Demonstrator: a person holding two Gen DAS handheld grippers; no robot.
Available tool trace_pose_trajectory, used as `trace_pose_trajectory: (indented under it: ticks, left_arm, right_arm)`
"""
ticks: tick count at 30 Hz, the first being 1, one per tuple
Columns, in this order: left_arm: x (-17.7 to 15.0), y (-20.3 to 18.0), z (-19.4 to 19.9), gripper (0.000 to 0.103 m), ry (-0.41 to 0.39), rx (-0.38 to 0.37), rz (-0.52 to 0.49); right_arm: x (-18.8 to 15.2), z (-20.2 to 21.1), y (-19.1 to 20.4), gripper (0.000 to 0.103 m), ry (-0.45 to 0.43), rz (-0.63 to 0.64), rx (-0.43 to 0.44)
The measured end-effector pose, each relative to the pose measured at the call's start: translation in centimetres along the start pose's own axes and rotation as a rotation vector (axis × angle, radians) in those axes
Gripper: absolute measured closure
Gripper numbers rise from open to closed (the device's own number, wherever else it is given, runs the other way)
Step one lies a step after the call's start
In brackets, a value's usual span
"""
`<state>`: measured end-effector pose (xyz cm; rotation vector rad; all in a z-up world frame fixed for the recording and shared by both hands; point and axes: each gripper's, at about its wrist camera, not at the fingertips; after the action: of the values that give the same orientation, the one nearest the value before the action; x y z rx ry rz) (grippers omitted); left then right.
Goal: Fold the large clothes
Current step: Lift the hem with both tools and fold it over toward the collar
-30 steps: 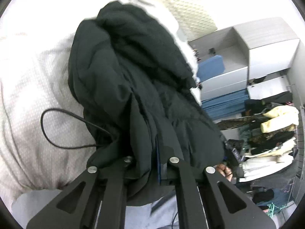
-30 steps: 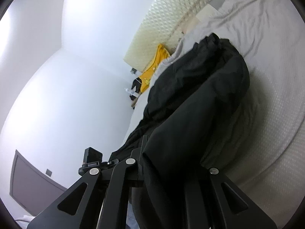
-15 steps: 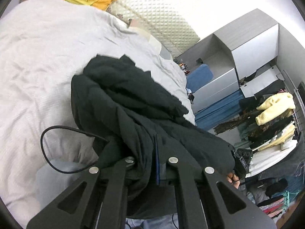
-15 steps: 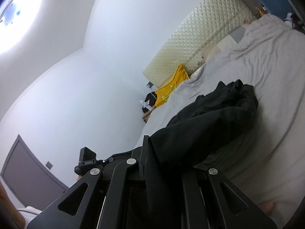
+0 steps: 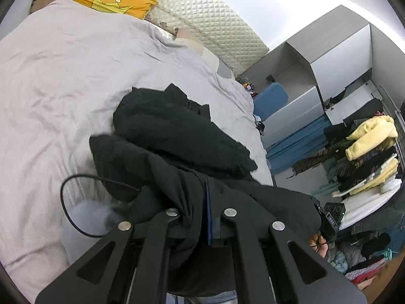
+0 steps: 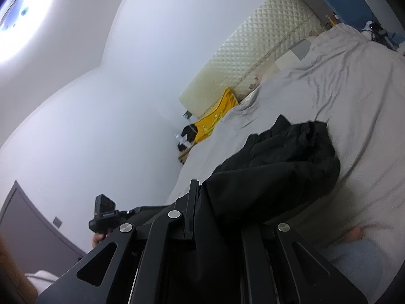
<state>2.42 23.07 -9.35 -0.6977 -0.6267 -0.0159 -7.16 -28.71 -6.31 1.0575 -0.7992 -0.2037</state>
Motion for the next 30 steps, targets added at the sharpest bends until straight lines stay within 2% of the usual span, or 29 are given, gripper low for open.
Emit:
trace_pose_trajectory:
  ticks: [4,8,11,12,13,14,17,19,23,25,27,30]
  left_arm:
    - [3.7,0.1,-1.7,0.097,0.023,0.029,-0.016]
    - [8.0,0.3,-4.7,0.097,0.044,0.084,-0.042]
    - [10.4,0.8,-6.9,0.096,0.057,0.100,-0.018]
    - [11.3,1.3,-7.8,0.096,0.059,0.103,0.027]
    - [11.9,1.5,-8.5,0.096,0.061,0.119,0.042]
    - [12.7,1.4,-9.4,0.095,0.066,0.168,0.020]
    - [14.3,1.7,-11.1,0.093,0.086,0.227,0.039]
    - [15.0,2.2,-11.7,0.092,0.080,0.236,0.080]
    - [16.8,3.0,-13.7,0.091,0.067,0.335,0.084]
    - [17.3,3.9,-14.9,0.091,0.082,0.403,0.106]
    - [17.5,4.7,-15.8,0.091,0.092,0.429,0.145]
    - [18.0,4.9,-16.9,0.091,0.096,0.474,0.124]
  right_arm:
    - [3.0,-2.0,-0.7,0.094,-0.035,0.007,-0.045]
    - [7.3,-5.7,-2.8,0.094,-0.057,-0.068,-0.057]
    - [10.2,-8.5,-4.6,0.094,-0.057,-0.114,-0.099]
    - [11.2,-9.5,-5.4,0.094,-0.058,-0.144,-0.126]
    - [11.9,-10.2,-5.9,0.094,-0.060,-0.158,-0.137]
    - [12.6,-11.1,-6.7,0.094,-0.056,-0.188,-0.142]
    - [14.4,-13.4,-8.9,0.094,-0.034,-0.274,-0.168]
    - [15.3,-14.5,-10.0,0.094,-0.021,-0.306,-0.185]
    - [17.3,-17.2,-12.7,0.094,0.012,-0.346,-0.263]
    - [17.7,-18.5,-14.2,0.094,0.023,-0.378,-0.301]
    - [17.8,-19.6,-15.5,0.094,0.039,-0.396,-0.356]
    - [17.9,-21.1,-17.2,0.095,0.058,-0.406,-0.396]
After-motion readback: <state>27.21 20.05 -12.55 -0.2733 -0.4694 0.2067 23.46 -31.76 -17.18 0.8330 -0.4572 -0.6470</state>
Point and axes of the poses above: each gripper's, at about its wrist camera, not at the fingertips, and z roughly against the way its jaws point, y to its left, x to its top, and after that the axes turned 8 degrees about -z, right-handed
